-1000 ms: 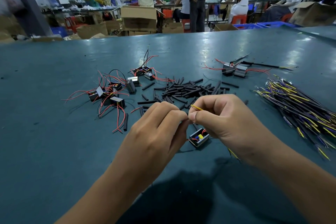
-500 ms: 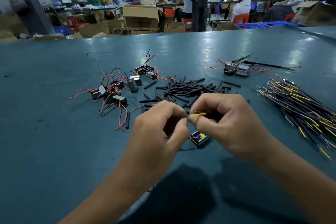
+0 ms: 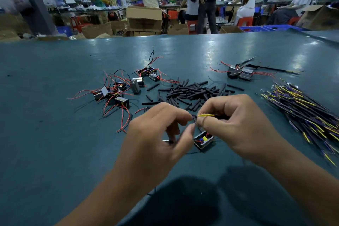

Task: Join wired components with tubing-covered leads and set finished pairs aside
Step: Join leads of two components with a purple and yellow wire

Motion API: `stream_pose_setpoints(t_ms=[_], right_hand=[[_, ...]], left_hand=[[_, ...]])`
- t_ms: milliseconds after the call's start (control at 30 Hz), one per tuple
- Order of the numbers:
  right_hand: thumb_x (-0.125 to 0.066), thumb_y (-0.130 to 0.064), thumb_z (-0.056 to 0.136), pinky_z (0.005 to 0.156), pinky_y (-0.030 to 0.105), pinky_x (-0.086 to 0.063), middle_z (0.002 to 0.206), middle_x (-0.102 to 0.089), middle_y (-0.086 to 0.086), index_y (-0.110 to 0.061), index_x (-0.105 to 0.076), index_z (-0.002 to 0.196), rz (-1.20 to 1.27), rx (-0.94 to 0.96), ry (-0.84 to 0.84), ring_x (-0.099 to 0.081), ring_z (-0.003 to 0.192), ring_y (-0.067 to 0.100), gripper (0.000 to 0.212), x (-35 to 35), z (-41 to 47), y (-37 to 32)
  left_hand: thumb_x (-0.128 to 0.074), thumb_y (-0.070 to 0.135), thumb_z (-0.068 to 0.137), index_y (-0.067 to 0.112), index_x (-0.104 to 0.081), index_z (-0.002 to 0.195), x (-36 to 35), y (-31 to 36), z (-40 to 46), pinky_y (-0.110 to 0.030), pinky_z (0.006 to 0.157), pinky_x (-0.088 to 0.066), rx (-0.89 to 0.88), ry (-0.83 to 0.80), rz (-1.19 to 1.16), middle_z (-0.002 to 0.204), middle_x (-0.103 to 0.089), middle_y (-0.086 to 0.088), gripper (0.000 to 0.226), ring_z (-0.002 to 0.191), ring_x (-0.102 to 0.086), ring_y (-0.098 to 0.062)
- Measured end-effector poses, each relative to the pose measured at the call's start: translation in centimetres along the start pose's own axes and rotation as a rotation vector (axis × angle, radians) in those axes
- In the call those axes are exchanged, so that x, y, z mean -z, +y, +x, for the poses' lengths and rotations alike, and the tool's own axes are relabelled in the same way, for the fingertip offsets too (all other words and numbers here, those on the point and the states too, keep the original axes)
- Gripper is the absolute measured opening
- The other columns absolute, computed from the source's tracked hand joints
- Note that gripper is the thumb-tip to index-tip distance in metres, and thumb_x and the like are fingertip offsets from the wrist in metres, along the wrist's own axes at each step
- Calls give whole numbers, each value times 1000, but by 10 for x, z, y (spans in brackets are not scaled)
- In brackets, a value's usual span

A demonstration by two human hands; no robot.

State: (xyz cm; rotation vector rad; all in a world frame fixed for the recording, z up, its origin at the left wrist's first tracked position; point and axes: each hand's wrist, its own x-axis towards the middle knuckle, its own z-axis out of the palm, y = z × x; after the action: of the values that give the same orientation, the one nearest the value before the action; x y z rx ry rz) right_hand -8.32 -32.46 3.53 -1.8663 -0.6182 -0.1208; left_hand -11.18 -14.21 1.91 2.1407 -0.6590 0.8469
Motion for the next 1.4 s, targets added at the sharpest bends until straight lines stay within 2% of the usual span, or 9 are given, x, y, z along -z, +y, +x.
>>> stream_pose_setpoints(t_ms=[233, 433, 567, 700, 800, 933, 1033, 1100, 1400], right_hand=[[-65, -23, 73, 41, 15, -24, 48, -39, -5, -12, -68, 64, 148, -161, -12, -26, 42, 7, 15, -4, 0, 0], [-68, -12, 81, 42, 11, -27, 47, -44, -8, -12, -68, 62, 175, -135, -58, -31, 41, 2, 18, -3, 0, 0], [-64, -15, 77, 46, 23, -32, 53, -48, 13, -13, -66, 69, 28, 9, -50, -38, 50, 11, 8, -3, -2, 3], [-62, -11, 73, 45, 31, -41, 58, -57, -1, -17, -67, 71, -269, 297, -54, -50, 48, 17, 7, -1, -5, 2], [-61, -12, 73, 44, 31, -40, 56, -54, 0, -17, -65, 71, -271, 290, -28, -47, 47, 16, 6, 1, -5, 3], [-62, -13, 76, 44, 14, -33, 49, -50, -2, -16, -63, 65, -94, 59, -6, -38, 43, 3, 11, -3, -3, 4], [-63, -17, 77, 43, 14, -30, 49, -47, -4, -10, -65, 66, -2, -47, -11, -35, 44, 5, 13, 0, 0, 3], [-65, -19, 78, 41, 14, -27, 47, -41, -7, -10, -66, 65, 60, -99, -19, -29, 42, 4, 16, 2, 0, 1], [-65, -24, 69, 42, 18, -24, 48, -35, -3, -14, -66, 59, 174, -252, -60, -23, 44, 10, 14, 0, 2, 2]], left_hand=[[-64, 8, 95, 3, -74, 90, -8, -4, -7, -31, 70, -51, -275, 36, 303, 87, -67, -6, 12, 76, -63, -22], [-56, 9, 95, 3, -70, 85, -8, -1, -5, -32, 67, -49, -233, -9, 270, 83, -65, -5, 18, 71, -59, -21], [-65, 16, 81, 19, -71, 74, -4, 5, 0, -30, 51, -47, 207, -75, -144, 64, -63, 3, 9, 56, -56, -12], [-66, 16, 75, 12, -71, 67, 5, 3, 8, -20, 44, -37, 842, -336, -852, 54, -54, -1, 10, 47, -43, -11], [-67, 15, 76, 13, -71, 69, 7, 3, 12, -17, 45, -35, 960, -393, -1016, 59, -55, -1, 9, 47, -41, -9], [-68, 19, 79, 17, -71, 77, 4, 0, 6, -23, 50, -46, 537, -202, -506, 63, -64, 1, 4, 53, -54, -12], [-72, 12, 81, 18, -74, 88, 2, 0, 2, -25, 63, -52, 77, -90, -110, 79, -68, 8, 9, 67, -63, -8], [-71, 10, 85, 11, -74, 95, -3, 1, -1, -27, 67, -52, -106, -64, 56, 88, -68, 2, 10, 73, -62, -12], [-62, 6, 95, 3, -72, 84, -8, -2, -6, -40, 62, -51, -304, -54, 363, 82, -65, -7, 15, 71, -61, -27]])
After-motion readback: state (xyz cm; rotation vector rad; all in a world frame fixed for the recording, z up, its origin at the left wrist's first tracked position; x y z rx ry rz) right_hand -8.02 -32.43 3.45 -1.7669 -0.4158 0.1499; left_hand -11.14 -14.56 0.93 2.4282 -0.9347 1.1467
